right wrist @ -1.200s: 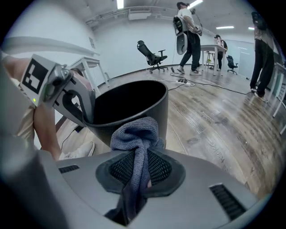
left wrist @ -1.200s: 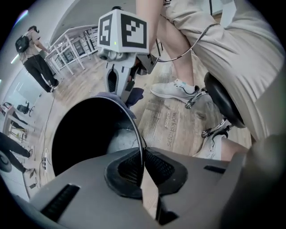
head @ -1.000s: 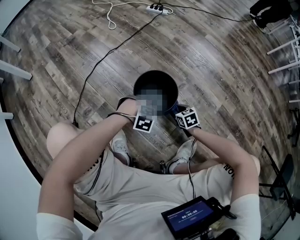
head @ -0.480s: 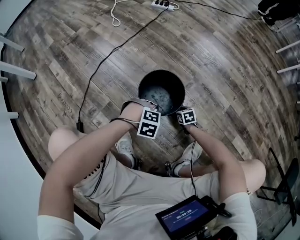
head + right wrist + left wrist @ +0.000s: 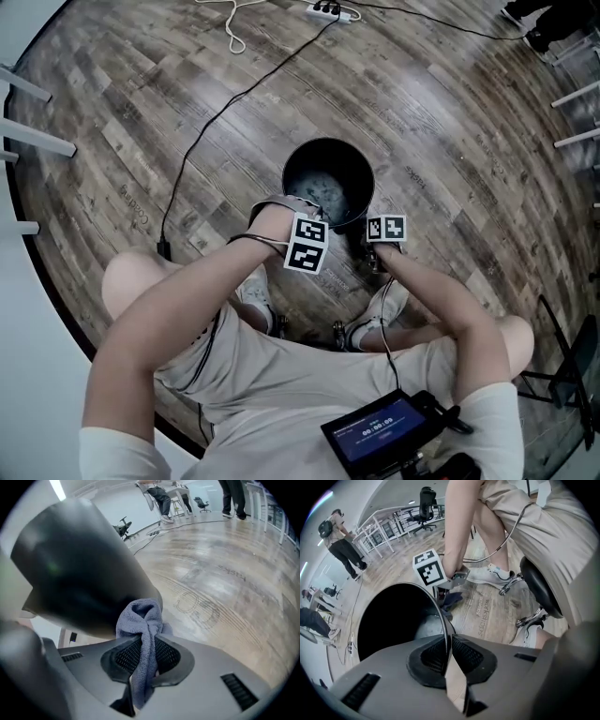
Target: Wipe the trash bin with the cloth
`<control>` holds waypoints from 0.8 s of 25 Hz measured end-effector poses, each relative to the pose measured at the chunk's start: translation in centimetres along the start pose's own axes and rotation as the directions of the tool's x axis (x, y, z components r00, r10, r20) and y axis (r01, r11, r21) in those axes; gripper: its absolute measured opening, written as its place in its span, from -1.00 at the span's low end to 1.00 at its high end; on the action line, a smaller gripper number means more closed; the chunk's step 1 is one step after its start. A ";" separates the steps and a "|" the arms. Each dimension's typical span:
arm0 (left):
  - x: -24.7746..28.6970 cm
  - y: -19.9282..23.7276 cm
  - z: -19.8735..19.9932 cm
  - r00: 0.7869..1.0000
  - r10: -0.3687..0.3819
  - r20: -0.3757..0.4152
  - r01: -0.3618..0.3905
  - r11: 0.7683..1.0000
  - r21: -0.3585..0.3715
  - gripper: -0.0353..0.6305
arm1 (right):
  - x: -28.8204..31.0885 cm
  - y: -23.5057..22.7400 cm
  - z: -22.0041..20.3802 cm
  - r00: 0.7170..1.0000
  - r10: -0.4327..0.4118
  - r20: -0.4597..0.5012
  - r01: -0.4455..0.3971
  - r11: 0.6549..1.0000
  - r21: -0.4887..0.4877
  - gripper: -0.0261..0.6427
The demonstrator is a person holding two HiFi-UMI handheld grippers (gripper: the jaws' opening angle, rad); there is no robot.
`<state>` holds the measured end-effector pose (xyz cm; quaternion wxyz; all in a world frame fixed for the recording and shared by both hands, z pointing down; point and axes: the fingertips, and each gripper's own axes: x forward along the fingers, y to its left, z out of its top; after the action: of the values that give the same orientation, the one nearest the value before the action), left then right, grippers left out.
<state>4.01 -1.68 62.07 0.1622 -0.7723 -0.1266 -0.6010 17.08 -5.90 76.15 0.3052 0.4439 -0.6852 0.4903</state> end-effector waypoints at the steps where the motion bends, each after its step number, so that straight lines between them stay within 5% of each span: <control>1: 0.1 0.0 -0.1 1.000 -0.011 -0.004 0.011 1.000 0.013 -0.81 | -1.4 0.6 -0.2 1.000 0.014 -0.006 -0.014 1.000 -0.008 -0.74; 5: 0.4 -0.1 -2.2 0.998 -0.056 -0.034 0.058 0.997 0.055 -0.49 | -6.5 3.1 1.0 0.998 0.056 0.011 -0.055 0.990 -0.131 -0.74; 10: 1.2 1.2 -3.4 0.997 0.016 -0.070 -0.010 0.995 0.097 -0.52 | -12.1 6.2 4.1 0.992 0.099 0.076 -0.084 0.981 -0.176 -0.74; 12: 1.1 1.5 -3.3 0.997 0.034 -0.068 -0.028 0.996 0.085 -0.73 | -13.7 7.8 4.5 0.989 0.113 0.093 -0.091 0.972 -0.217 -0.74; 20: 1.8 1.1 -2.1 0.998 -0.004 -0.062 0.005 1.000 0.007 -0.76 | -11.9 8.8 5.2 0.986 0.129 0.108 -0.091 0.948 -0.307 -0.74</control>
<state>3.04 -3.52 64.13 0.1676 -0.7525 -0.1256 -0.6244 14.19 -6.03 60.74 0.2971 0.3837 -0.7934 0.3674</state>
